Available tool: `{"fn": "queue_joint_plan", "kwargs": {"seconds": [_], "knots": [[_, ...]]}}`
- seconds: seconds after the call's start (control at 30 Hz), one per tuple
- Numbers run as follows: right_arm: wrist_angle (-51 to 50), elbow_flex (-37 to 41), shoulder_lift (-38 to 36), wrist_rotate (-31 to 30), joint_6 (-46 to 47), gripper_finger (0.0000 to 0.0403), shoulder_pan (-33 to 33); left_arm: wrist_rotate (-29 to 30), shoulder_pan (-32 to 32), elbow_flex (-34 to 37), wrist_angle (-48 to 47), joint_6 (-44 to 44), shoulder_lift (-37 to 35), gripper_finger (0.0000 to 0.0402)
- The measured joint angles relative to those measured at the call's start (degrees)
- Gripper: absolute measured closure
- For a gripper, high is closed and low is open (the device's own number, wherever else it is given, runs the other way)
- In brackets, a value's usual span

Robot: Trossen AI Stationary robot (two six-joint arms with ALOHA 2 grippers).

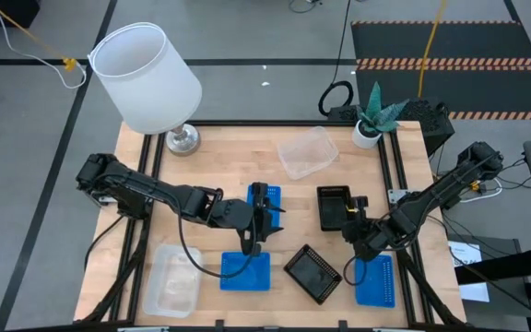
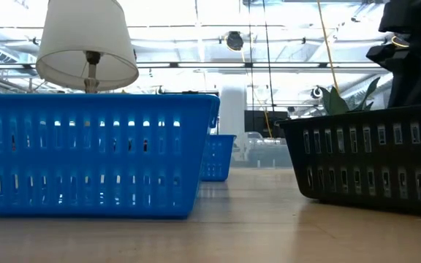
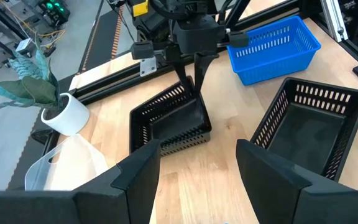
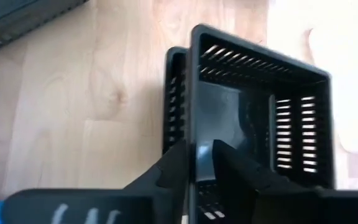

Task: Stack baskets by color
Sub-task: Stack the top left black bin on the top right black bin

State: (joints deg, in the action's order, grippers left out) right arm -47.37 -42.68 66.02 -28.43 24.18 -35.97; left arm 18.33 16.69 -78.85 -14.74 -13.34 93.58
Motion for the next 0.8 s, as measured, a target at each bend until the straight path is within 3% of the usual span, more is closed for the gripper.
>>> {"fn": "queue_joint_plan", "kwargs": {"seconds": [0.27,0.43,0.6,0.8], "knots": [[0.85,0.0,0.0,-0.04,0.58,0.0241,0.0,0.0,0.0,0.0,-0.02,0.02,0.0,0.0188],[3.33,-0.03,0.0,0.18,0.82,0.0218,0.0,0.0,0.0,0.0,0.0,0.04,0.0,0.0188],[4.57,-1.2,-0.02,1.6,0.88,0.0241,0.0,0.0,0.0,0.0,-0.02,0.07,0.0,0.0188],[4.3,-1.68,-0.04,3.18,2.36,0.0311,-0.01,0.0,0.0,0.0,0.0,0.09,0.0,0.0188]]}}
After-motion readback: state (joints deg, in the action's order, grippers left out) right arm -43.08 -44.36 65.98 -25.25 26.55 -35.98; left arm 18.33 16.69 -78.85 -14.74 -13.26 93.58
